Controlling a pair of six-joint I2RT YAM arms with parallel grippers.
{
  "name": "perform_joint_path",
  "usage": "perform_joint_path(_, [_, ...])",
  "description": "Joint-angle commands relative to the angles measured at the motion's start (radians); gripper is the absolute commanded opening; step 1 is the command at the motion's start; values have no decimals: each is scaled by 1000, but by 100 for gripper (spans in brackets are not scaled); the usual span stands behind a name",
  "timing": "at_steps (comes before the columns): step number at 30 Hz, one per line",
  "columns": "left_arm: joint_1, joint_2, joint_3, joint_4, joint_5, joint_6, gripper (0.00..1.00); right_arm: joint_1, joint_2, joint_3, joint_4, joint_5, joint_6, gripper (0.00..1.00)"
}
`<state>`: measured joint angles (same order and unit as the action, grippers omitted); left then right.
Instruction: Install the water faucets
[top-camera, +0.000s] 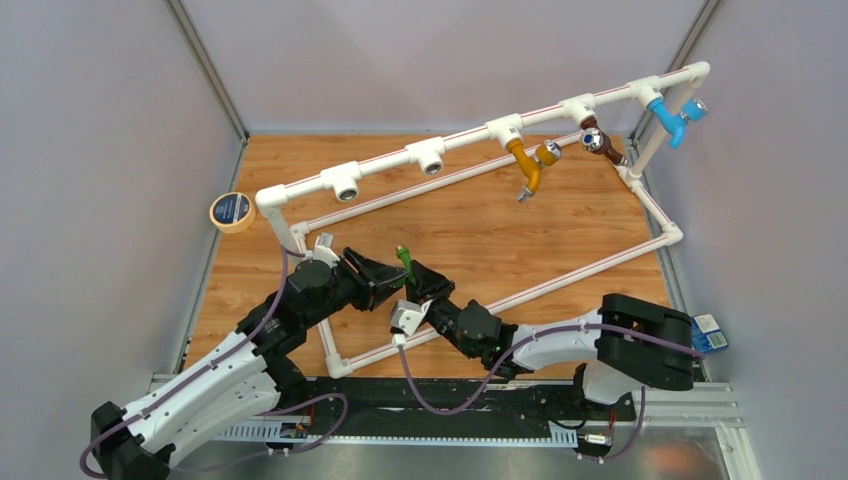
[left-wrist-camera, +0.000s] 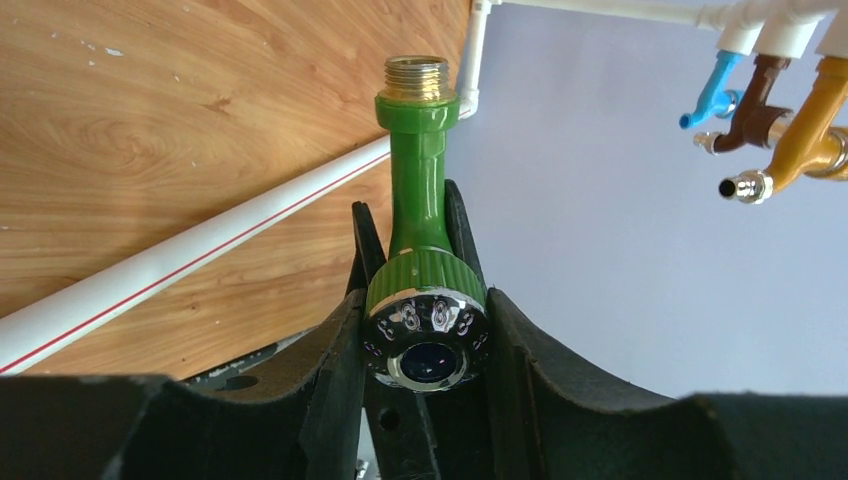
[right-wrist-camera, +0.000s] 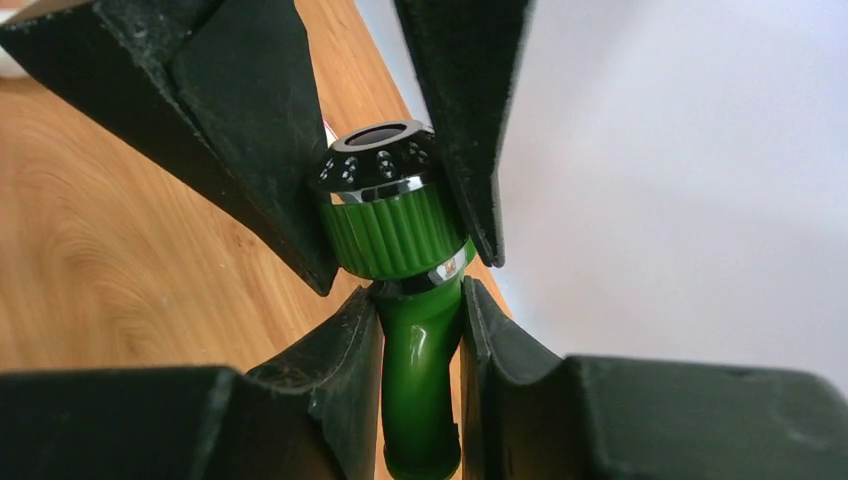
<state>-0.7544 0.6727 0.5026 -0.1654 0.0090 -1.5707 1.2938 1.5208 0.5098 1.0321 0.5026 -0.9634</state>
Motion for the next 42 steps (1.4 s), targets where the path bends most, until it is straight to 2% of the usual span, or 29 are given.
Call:
perform_joint_path(1, [0, -64, 53, -18, -82, 148, 47, -20, -105, 15, -49, -24, 264, 0])
perform_joint_path(2, [0, -80, 60, -26, -90, 176, 48, -28, -126, 4, -61, -44, 296, 0])
perform_joint_path(4, [0, -107, 88, -74, -127, 256, 59, -47, -165, -7, -95, -81, 357, 0])
perform_joint_path(6, [1, -133, 120, -121, -168, 342, 65, -63, -203, -16, -136, -105, 429, 0])
perform_joint_path(10, [0, -191, 194, -203, -231, 578, 73, -83, -283, -21, -240, -133, 560, 0])
perform_joint_path(14, [0, -265, 217, -244, -245, 765, 76, -83, -373, -51, -300, -164, 652, 0])
perform_joint_path(23, [0, -410, 316, -341, -260, 1190, 79, -83, -550, -42, -440, -175, 673, 0])
perform_joint_path(26, [0, -435, 373, -391, -373, 1297, 81, -82, -559, 38, -555, -153, 672, 0])
perform_joint_path(30, [0, -438, 424, -434, -551, 1353, 83, -85, -553, 78, -549, -148, 640, 0])
perform_joint_path(34, [0, -443, 409, -419, -717, 1365, 88, -85, -550, 88, -530, -174, 615, 0])
perform_joint_path(36, [1, -444, 364, -373, -757, 1391, 92, -83, -538, 116, -569, -174, 614, 0])
perform_joint_path(42, [0, -404, 176, -100, -787, 1512, 100, -83, -550, 92, -492, -237, 565, 0])
